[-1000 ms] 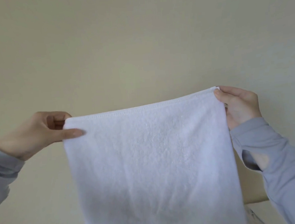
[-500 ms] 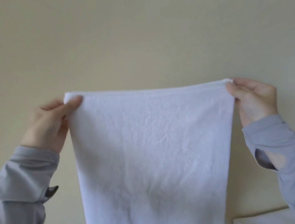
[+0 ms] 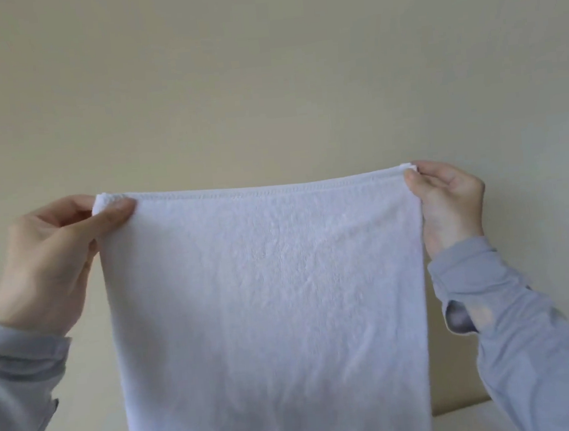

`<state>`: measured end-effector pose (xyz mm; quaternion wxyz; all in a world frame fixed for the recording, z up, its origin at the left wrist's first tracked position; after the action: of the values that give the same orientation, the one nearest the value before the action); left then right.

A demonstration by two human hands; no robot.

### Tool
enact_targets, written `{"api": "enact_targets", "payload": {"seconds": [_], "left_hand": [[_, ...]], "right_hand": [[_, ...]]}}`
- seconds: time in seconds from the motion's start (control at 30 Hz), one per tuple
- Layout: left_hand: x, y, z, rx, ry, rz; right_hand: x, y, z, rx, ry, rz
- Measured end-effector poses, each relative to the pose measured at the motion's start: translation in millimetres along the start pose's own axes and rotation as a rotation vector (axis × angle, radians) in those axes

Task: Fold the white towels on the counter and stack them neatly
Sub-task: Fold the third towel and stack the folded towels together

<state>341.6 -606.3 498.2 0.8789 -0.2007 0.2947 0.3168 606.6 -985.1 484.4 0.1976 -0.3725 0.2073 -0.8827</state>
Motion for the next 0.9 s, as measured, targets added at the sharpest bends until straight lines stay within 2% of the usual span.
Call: {"api": "enact_targets", "payload": {"seconds": [0.3, 0.4, 0.5, 0.67, 0.9], "left_hand": [[-10, -89, -48, 0.028, -0.024, -0.027], [-12, -85, -68, 0.058, -0.028, 0.013], [11, -56, -96, 0.071, 0.059, 0.111], [86, 10, -183, 0.066, 0.366, 0.291], [204, 148, -356, -0.17, 0.891, 0.497]], "right_hand": [[16, 55, 57, -0.004, -0.002, -0.085], [26, 37, 63, 0.078, 0.035, -0.132], [6, -2, 52, 0.226, 0.02, -0.209], [-114, -51, -23, 0.476, -0.2, -0.291], [-324, -62, -236, 0.548, -0.555, -0.295]]}}
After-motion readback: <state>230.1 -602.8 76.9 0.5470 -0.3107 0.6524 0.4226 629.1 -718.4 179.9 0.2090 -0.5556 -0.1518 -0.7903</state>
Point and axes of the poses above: each hand's wrist, its own z-axis towards the middle knuckle, its own y-axis out of the back of the hand, x = y × z, the point moved 10 cm from there along z, towards the middle knuckle, and after that the axes turned 1 degree about y, right-handed, at the moved point
